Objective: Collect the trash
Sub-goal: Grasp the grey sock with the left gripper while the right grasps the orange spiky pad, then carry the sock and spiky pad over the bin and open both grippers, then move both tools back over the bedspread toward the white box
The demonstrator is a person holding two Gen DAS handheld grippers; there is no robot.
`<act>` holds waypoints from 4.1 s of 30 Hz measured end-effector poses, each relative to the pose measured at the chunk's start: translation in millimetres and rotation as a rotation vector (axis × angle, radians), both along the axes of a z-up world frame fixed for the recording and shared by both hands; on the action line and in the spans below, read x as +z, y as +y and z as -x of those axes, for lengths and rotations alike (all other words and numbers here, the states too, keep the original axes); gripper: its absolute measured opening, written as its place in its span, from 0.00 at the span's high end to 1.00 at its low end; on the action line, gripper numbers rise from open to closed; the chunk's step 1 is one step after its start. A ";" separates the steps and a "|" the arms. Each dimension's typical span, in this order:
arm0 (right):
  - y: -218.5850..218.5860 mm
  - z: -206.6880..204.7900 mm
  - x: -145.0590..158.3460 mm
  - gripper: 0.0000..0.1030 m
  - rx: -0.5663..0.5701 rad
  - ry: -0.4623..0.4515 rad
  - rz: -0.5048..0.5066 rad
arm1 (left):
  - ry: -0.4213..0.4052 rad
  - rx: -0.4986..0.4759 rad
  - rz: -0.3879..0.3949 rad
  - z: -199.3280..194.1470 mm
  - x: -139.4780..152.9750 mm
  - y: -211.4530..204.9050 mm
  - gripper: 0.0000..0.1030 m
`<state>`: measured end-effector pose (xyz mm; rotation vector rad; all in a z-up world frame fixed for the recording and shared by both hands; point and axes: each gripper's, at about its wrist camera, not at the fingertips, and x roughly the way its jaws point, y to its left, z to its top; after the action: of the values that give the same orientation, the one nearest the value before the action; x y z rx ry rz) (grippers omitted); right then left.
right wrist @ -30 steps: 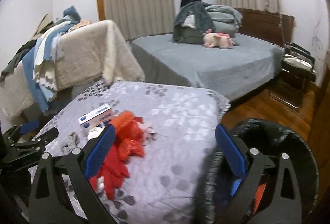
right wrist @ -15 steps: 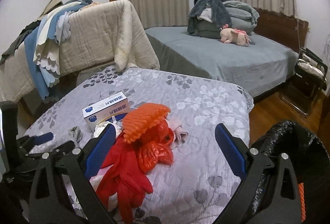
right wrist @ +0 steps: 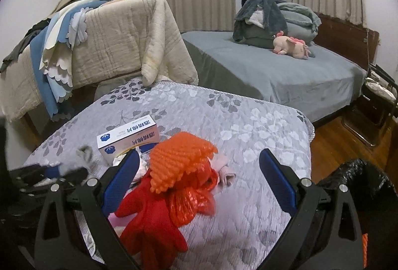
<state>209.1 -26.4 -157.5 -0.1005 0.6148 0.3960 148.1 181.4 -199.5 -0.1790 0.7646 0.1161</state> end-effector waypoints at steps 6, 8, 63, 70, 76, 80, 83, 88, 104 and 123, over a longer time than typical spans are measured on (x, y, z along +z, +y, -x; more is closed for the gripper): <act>5.3 -13.3 -4.2 0.22 0.009 0.031 0.002 | -0.044 -0.001 -0.005 -5.8 21.5 -0.4 0.63; 6.3 -15.6 -6.4 0.28 0.015 0.041 0.006 | -0.052 -0.008 -0.012 -8.9 26.1 -2.3 0.63; -207.3 98.5 84.1 0.89 -0.245 -0.052 -0.042 | -0.185 -0.455 0.036 10.0 109.6 -227.6 0.63; -249.3 111.5 74.5 0.89 -0.344 -0.036 -0.024 | -0.173 -0.557 0.046 6.4 101.2 -275.6 0.63; -281.1 118.8 62.2 0.89 -0.419 -0.012 -0.005 | -0.167 -0.633 0.048 0.2 92.7 -317.1 0.63; -297.4 121.9 52.3 0.88 -0.458 0.008 0.005 | -0.151 -0.668 0.062 -4.0 84.4 -339.4 0.63; -305.4 122.3 45.1 0.86 -0.478 0.023 0.010 | -0.131 -0.698 0.071 -7.2 77.4 -352.5 0.62; -316.7 124.9 33.5 0.77 -0.509 0.047 0.022 | -0.097 -0.720 0.093 -11.9 67.3 -358.2 0.53; -296.4 129.3 52.8 0.07 -0.496 -0.025 -0.009 | -0.162 -0.563 0.051 -5.4 94.5 -282.1 0.10; -167.1 71.2 69.0 0.06 -0.258 -0.063 -0.059 | -0.195 -0.220 -0.025 9.7 98.8 -128.4 0.07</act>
<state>137.9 -193.4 -88.5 0.0234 0.5456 0.1600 138.5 53.0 -100.6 -0.0798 0.5834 -0.0993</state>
